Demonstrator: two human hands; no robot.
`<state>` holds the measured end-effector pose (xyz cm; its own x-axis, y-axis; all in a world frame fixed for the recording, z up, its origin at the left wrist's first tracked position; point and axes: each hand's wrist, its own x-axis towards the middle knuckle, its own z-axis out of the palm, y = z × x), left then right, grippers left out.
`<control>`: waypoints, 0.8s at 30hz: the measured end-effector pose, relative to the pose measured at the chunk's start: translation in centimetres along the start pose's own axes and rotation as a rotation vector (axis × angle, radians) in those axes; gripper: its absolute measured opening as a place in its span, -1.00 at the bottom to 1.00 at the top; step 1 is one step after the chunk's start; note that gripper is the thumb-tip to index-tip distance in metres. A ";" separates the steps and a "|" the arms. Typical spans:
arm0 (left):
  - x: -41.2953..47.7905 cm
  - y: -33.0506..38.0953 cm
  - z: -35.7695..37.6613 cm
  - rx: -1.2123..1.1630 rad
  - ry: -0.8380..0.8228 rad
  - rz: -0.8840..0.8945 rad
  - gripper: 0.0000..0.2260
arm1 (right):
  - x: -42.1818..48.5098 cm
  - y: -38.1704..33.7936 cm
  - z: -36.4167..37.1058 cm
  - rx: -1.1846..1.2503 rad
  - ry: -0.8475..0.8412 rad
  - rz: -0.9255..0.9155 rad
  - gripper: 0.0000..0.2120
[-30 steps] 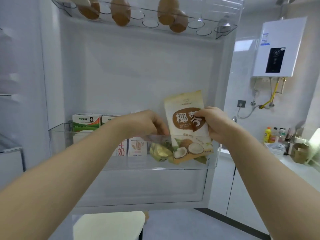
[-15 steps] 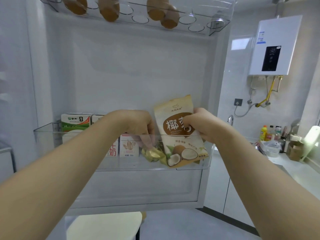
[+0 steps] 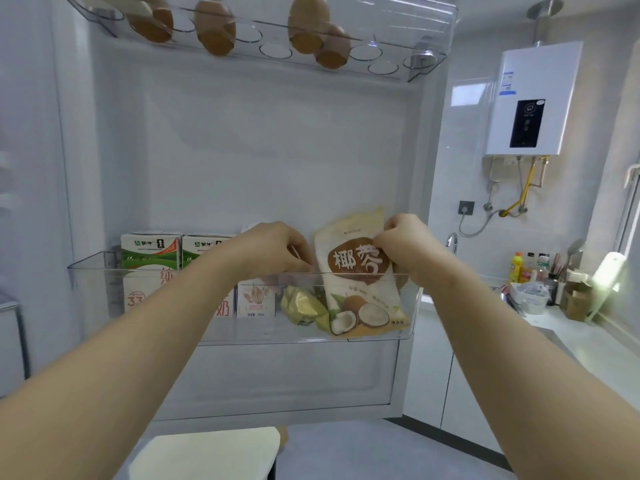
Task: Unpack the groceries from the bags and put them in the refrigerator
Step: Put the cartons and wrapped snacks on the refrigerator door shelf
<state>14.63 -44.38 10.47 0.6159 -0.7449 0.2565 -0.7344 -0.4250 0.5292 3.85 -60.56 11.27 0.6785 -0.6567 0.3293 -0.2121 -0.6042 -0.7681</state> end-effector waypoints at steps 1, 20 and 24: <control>-0.1 0.0 0.0 0.009 0.006 0.006 -0.93 | -0.2 -0.1 -0.5 -0.132 -0.031 -0.014 -0.89; -1.0 0.7 0.7 0.211 0.284 0.121 -0.82 | -2.5 1.9 0.9 -0.636 0.289 -0.241 -0.71; -1.9 1.5 1.4 0.209 0.345 0.168 -0.80 | -3.6 1.8 0.6 -0.545 0.304 -0.242 -0.78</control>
<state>11.97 -44.31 9.66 0.5165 -0.6122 0.5987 -0.8524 -0.4341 0.2915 1.49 -59.04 8.34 0.5404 -0.5240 0.6583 -0.4581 -0.8395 -0.2922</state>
